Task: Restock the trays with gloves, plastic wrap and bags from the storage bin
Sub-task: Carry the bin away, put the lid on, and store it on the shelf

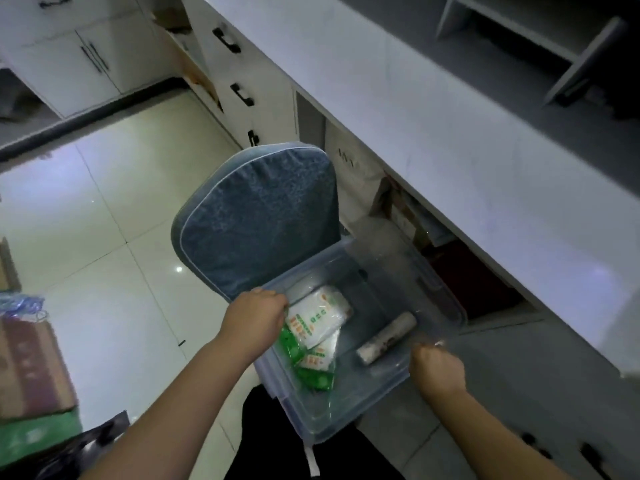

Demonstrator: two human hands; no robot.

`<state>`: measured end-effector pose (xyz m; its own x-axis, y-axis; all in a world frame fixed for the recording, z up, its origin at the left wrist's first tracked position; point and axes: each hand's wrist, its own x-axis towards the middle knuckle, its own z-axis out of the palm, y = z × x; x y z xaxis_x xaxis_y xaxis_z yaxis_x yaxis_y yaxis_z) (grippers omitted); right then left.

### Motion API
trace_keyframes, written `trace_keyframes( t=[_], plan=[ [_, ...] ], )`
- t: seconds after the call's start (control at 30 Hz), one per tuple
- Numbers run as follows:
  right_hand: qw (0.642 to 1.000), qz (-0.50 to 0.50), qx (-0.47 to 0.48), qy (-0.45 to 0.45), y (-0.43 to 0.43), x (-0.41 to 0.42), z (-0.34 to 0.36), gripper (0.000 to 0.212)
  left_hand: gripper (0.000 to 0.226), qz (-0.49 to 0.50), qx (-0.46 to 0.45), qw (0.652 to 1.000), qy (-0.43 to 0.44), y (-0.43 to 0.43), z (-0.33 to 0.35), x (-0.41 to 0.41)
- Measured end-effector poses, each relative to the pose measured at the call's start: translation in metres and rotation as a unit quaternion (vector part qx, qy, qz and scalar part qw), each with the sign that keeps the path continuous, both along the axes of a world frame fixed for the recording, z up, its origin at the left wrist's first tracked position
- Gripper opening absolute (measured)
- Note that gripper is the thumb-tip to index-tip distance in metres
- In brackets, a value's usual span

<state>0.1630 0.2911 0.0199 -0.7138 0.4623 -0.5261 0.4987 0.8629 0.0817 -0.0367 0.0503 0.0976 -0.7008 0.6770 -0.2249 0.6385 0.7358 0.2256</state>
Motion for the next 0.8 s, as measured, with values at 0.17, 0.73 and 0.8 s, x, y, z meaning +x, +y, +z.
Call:
trace_keyframes(
  t=[0.17,0.73,0.8],
  plan=[
    [0.99,-0.131,-0.009,-0.058,-0.021,-0.006,-0.012,0.021,0.022,-0.094,-0.027,0.995,-0.024,0.033,-0.032,-0.058],
    [0.789,-0.609,-0.066,0.048,-0.087,-0.042,-0.059,0.02,0.046,-0.19,-0.142,0.957,-0.168,0.11,-0.128,-0.142],
    [0.744,-0.658,-0.078,0.089,-0.09,-0.041,-0.065,0.015,0.032,-0.179,-0.149,0.955,-0.186,0.114,-0.129,-0.142]
  ],
)
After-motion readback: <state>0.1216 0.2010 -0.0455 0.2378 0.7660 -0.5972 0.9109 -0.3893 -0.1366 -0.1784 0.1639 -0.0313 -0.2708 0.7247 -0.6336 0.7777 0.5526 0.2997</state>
